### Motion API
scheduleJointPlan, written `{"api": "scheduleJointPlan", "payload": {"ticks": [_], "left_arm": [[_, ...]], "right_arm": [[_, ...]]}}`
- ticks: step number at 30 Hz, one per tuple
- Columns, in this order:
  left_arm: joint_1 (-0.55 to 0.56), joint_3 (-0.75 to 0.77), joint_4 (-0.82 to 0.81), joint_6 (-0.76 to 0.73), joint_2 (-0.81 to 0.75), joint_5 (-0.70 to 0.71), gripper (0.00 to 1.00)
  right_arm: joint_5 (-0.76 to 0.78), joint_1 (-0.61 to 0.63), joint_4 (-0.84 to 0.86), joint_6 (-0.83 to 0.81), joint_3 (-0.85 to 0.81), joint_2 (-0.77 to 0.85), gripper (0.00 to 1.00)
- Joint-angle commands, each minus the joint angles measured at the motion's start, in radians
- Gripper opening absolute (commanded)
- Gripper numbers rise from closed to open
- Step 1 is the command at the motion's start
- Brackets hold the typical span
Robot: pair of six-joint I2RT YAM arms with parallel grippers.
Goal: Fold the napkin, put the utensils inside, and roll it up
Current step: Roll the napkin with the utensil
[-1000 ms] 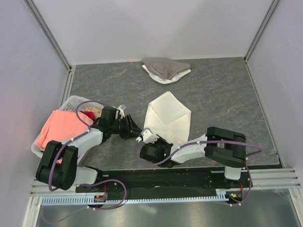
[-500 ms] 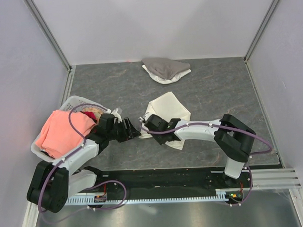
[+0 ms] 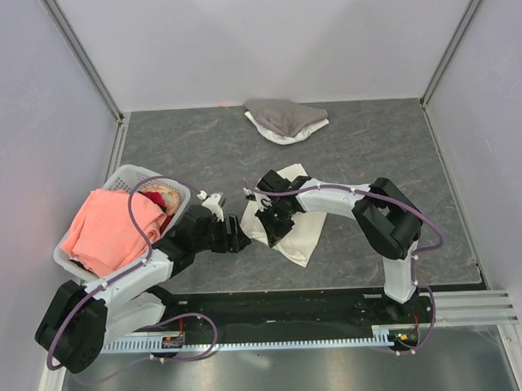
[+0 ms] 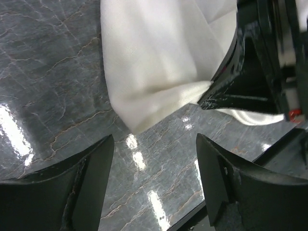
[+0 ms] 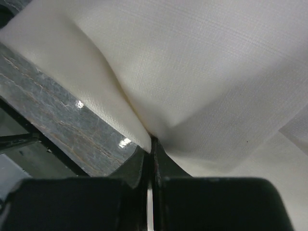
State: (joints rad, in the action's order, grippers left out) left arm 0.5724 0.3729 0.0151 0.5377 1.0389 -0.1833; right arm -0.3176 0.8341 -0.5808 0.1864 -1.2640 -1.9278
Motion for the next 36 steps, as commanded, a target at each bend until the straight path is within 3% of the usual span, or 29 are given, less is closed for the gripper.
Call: {"api": "scheduleJointPlan", "payload": {"ticks": [1,13,27,36], "left_arm": [[0.046,-0.012,-0.05,-0.088,-0.02,0.116,0.77],[0.058,0.087,-0.036,-0.079,0.17,0.211,0.67],[0.058,0.116,-0.093,-0.111,0.25,0.251,0.56],[0.058,0.09,-0.175,-0.16,0.23,0.205,0.48]], "right_arm": [[-0.126,-0.035,-0.045,-0.011,-0.015,-0.071,0.0],[-0.17,-0.067,-0.045,-0.024,-0.02,-0.111,0.0],[-0.207,-0.09,-0.059,-0.047,-0.025,-0.149,0.0],[-0.221,-0.101,-0.067,-0.054,-0.031,-0.163,0.0]]}}
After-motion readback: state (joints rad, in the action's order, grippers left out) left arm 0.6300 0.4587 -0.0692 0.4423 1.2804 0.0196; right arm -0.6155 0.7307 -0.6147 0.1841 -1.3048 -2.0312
